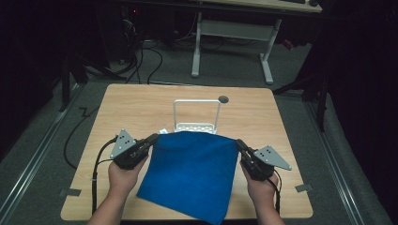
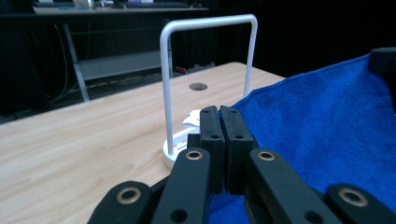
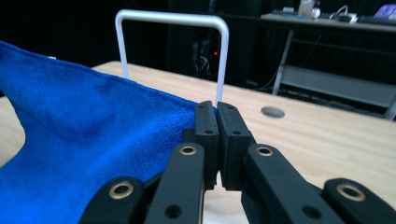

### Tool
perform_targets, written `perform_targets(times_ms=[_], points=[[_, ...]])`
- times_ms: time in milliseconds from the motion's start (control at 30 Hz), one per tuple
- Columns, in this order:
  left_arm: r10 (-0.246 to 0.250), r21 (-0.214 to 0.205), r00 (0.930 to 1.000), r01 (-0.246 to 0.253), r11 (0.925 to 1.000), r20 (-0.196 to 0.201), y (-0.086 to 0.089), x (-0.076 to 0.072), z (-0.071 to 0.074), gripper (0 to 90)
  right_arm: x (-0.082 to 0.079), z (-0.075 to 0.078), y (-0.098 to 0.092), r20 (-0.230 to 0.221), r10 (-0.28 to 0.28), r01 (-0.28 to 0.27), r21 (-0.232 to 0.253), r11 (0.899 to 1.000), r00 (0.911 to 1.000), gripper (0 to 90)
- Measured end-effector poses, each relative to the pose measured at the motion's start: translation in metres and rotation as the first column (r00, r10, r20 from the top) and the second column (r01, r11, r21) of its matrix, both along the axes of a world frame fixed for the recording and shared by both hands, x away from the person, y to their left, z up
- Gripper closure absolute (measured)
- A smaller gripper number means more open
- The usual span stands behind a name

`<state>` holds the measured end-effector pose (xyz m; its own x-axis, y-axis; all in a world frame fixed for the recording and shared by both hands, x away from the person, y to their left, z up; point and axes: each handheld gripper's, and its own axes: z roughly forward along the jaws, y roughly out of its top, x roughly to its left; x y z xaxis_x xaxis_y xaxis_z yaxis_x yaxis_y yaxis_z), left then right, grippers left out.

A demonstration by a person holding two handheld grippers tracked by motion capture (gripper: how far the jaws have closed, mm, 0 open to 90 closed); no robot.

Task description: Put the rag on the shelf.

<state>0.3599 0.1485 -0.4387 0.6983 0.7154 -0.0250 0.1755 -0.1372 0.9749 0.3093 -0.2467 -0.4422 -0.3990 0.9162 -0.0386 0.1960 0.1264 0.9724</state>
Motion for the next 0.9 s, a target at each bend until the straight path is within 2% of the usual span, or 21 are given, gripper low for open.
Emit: perform_targets(times_ms=[200, 400, 700, 900], points=[[0.013, -0.025, 0.9993, -0.012, 0.9996, 0.036, -0.003, 0.000, 0.015, 89.1, -0.004, 0.022, -0.005, 0.052, -0.009, 0.009, 0.009, 1.000, 0.9986, 88.3], [0.022, -0.032, 0.9966, -0.019, 0.9993, 0.079, -0.004, 0.000, 0.033, 89.1, -0.006, 0.042, -0.008, 0.101, -0.012, 0.010, 0.020, 1.000, 0.9948, 88.3], [0.038, -0.036, 0.9916, -0.034, 0.9988, 0.123, -0.004, 0.005, 0.056, 89.1, 0.001, 0.062, -0.008, 0.144, -0.010, 0.009, 0.009, 1.000, 0.9896, 88.3], [0.056, -0.037, 0.9872, -0.051, 0.9980, 0.149, 0.002, 0.012, 0.072, 89.1, 0.005, 0.074, -0.008, 0.161, -0.012, 0.011, 0.007, 1.000, 0.9869, 88.3]])
